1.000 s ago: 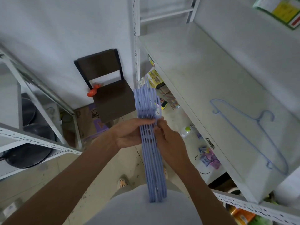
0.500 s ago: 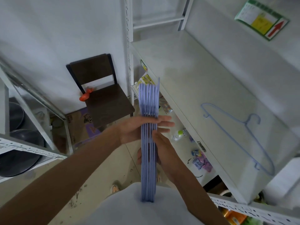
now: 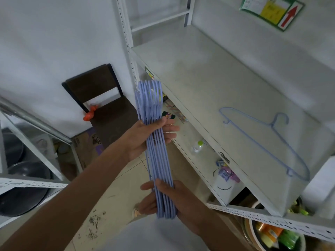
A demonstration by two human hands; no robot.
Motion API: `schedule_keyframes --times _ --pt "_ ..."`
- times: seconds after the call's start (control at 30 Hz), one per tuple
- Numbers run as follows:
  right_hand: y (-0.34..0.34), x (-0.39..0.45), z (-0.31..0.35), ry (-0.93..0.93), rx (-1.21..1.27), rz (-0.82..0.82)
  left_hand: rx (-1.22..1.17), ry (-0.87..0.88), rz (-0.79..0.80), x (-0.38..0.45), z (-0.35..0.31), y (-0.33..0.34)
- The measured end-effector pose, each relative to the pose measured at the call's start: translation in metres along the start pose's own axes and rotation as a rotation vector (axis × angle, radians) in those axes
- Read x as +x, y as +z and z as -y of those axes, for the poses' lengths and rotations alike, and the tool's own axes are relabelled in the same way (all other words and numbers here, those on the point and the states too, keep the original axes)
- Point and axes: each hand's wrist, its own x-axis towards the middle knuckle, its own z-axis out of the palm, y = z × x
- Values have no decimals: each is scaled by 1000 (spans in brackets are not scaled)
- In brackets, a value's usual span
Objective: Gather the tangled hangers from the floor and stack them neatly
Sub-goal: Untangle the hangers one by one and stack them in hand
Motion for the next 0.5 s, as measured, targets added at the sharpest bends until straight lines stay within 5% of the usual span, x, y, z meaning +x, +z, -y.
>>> schedule_keyframes --times 0.37,0.5 --pt "-14 -11 4 -49 -42 -137 -160 -172 122 14 -8 -5" --pt "-58 -37 34 -265 -123 -337 -209 -203 187 18 -17 -4"
